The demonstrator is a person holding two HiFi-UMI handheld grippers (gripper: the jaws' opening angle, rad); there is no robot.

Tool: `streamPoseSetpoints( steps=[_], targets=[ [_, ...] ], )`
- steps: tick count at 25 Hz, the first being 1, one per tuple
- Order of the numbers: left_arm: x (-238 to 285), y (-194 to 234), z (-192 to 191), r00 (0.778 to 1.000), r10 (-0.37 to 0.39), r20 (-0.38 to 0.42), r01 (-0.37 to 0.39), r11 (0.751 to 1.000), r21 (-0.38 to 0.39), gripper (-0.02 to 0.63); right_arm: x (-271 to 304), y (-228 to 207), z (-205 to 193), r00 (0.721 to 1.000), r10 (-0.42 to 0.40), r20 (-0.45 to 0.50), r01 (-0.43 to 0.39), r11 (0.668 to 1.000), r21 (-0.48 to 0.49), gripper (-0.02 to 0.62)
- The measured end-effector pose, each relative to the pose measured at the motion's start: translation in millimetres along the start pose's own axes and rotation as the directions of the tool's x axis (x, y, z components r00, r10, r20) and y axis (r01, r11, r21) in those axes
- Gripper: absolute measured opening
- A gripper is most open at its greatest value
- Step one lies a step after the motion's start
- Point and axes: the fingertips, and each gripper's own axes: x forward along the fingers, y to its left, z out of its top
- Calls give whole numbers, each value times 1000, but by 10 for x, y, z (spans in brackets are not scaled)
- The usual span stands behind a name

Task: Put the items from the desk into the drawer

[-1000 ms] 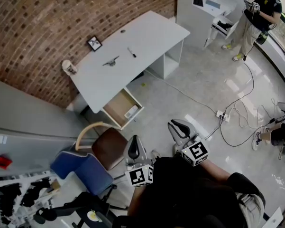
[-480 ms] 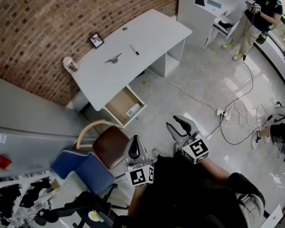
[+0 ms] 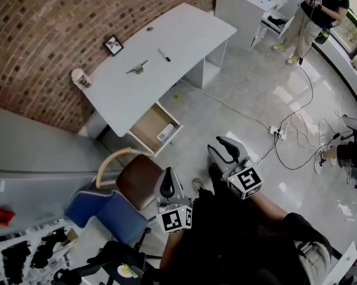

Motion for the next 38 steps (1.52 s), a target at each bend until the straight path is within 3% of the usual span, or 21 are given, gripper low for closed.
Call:
streamPoseSetpoints(
  steps=[13,26,38],
  targets=[
    [914,69,108,999,31,4,-31,1000,-2,14,753,-646,64,999,33,-8,-33,999,-2,143],
    [2068,-61,389,994,109,24,-109,994,20,14,1643,-1563,344,990,140,-20,-140,989,-48,143],
    [2623,38,445,992,123,33,-123,992,3,14,2293,-1852,358,985,167,-43,-168,986,-12,143]
  ],
)
